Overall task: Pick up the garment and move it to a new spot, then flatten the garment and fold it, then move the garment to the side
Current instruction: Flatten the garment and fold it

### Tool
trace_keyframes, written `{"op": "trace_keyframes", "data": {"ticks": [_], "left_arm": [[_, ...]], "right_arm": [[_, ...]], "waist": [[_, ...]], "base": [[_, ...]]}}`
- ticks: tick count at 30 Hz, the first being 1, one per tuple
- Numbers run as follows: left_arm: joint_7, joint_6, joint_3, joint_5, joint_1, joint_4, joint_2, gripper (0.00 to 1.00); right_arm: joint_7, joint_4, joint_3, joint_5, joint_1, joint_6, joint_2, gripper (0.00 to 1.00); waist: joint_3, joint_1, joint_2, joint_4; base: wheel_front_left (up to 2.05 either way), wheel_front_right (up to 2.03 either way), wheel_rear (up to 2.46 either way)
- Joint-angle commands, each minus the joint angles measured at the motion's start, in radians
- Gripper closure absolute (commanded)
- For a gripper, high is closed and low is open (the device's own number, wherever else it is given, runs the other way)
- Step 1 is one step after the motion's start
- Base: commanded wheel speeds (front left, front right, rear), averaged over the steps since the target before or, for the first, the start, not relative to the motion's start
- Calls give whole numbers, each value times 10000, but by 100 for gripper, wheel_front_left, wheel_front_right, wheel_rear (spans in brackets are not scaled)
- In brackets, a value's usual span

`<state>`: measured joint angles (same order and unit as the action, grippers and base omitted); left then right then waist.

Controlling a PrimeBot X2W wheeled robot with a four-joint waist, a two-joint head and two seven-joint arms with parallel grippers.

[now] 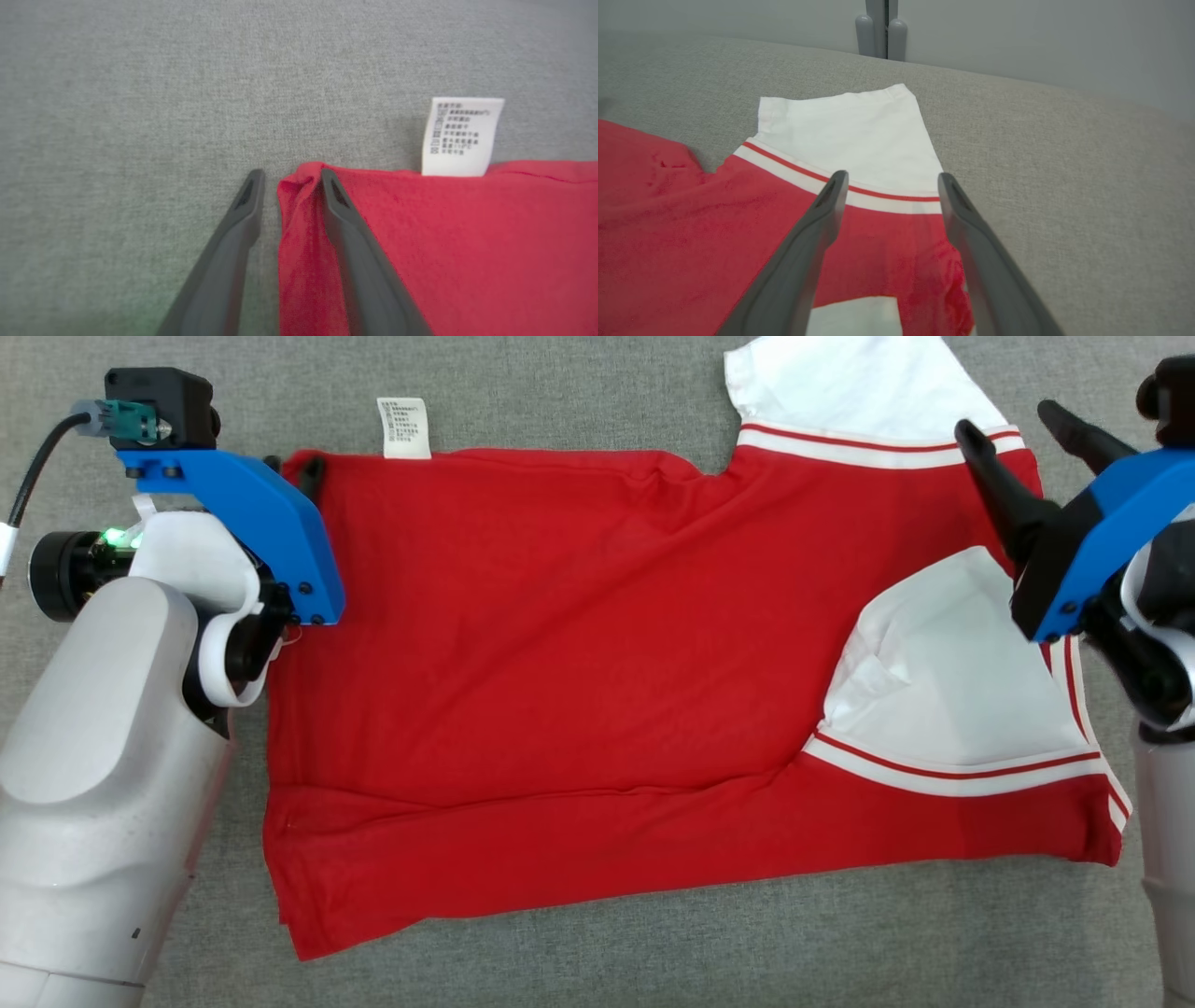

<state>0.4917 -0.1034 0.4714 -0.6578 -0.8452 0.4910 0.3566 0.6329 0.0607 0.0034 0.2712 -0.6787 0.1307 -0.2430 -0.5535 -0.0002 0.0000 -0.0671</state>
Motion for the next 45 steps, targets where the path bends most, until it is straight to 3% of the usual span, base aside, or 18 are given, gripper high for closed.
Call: {"op": "trace_keyframes", "data": {"ticks": [1,7,13,21,29,30,31,32,39,45], "left_arm": [[202,1,225,-25,397,322,-41,100],[-380,-64,117,68,432,-105,-20,100],[-1102,137,284,160,525,-829,-331,100],[-1506,488,767,277,707,-1442,-655,100],[-1681,587,945,308,859,-1724,-744,100],[-1713,596,944,310,854,-1744,-725,100],[-1791,602,921,337,817,-1776,-703,100],[-1886,586,886,365,785,-1787,-686,100],[-2946,406,553,516,692,-1610,-588,100],[-3867,576,365,446,924,-1078,-542,100]], "right_arm": [[63,66,-24,53,-342,1,-91,0],[594,843,-81,7,-1552,1,-332,0],[1045,2566,-149,-710,-2991,1,-778,0],[605,4559,-700,-1354,-4101,1,-1052,0],[614,5485,-1103,-1589,-4502,1,-1135,2],[675,5601,-1087,-1617,-4572,1,-1112,33],[695,5687,-1066,-1624,-4637,1,-1083,75],[626,5678,-1031,-1618,-4639,1,-1067,100],[-574,5636,-982,-1168,-4891,1,-962,100],[-1016,5888,-523,-474,-4466,1,-1190,100]], "waist": [[-69,2,0,40],[-332,2,0,341],[-671,2,0,1080],[-983,2,0,1915],[-1042,2,0,2205],[-1053,2,0,2199],[-1067,2,0,2183],[-1075,2,0,2155],[-938,2,0,1848],[-503,2,0,1528]], "base": [[0,0,0],[0,0,0],[0,0,0],[0,0,0],[0,0,0],[0,0,0],[0,0,0],[0,0,0],[0,0,0],[0,0,0]]}}
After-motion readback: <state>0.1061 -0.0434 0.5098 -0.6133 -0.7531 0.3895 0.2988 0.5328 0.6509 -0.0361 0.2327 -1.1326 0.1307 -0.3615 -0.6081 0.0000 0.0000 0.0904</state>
